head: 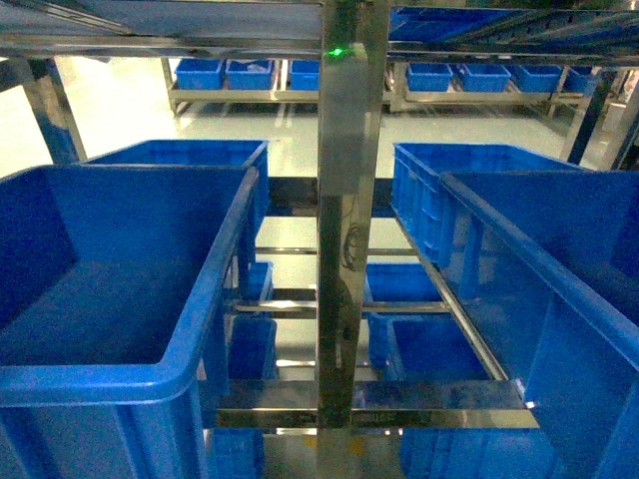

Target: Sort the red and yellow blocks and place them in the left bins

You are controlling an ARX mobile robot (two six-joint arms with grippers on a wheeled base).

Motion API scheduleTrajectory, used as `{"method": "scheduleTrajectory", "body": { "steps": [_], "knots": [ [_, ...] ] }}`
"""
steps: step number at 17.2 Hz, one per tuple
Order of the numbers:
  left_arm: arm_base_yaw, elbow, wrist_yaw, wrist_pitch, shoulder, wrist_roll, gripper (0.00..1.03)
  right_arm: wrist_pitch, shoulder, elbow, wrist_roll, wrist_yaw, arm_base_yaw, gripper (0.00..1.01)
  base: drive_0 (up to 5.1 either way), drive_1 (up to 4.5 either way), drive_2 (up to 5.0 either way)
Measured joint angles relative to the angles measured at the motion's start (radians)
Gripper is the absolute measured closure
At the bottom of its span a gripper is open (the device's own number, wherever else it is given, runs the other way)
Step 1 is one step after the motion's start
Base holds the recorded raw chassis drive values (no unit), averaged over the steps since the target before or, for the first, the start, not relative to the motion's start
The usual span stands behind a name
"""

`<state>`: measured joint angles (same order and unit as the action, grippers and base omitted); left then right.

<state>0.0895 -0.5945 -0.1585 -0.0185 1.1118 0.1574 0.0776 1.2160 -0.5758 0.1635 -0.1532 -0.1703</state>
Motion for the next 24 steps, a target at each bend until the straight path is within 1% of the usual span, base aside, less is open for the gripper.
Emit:
{"method": "scheduleTrajectory", "body": {
  "steps": [9,11,14,16,17,18,21,24],
  "knots": [
    [0.0,0.0,0.0,-0.002,0.0,0.0,0.76,0.0,0.0,0.0,0.0,0.0,0.0,0.03,0.0,0.0,0.0],
    [0.002,0.0,0.007,-0.011,0.0,0.009,0.76,0.0,0.0,0.0,0.0,0.0,0.0,0.03,0.0,0.0,0.0],
    [0.019,0.0,0.01,0.029,0.004,0.029,0.76,0.0,0.0,0.0,0.0,0.0,0.0,0.03,0.0,0.0,0.0],
    [0.034,0.0,0.014,0.091,0.002,0.035,0.76,0.0,0.0,0.0,0.0,0.0,0.0,0.03,0.0,0.0,0.0],
    [0.043,0.001,0.017,0.097,0.001,0.036,0.76,0.0,0.0,0.0,0.0,0.0,0.0,0.03,0.0,0.0,0.0],
    [0.057,0.001,0.017,0.098,0.001,0.039,0.76,0.0,0.0,0.0,0.0,0.0,0.0,0.03,0.0,0.0,0.0],
    [0.074,0.012,0.017,0.103,0.042,0.042,0.76,0.0,0.0,0.0,0.0,0.0,0.0,0.03,0.0,0.0,0.0],
    [0.092,0.035,0.024,0.031,0.149,0.033,0.76,0.0,0.0,0.0,0.0,0.0,0.0,0.03,0.0,0.0,0.0]
  ]
}}
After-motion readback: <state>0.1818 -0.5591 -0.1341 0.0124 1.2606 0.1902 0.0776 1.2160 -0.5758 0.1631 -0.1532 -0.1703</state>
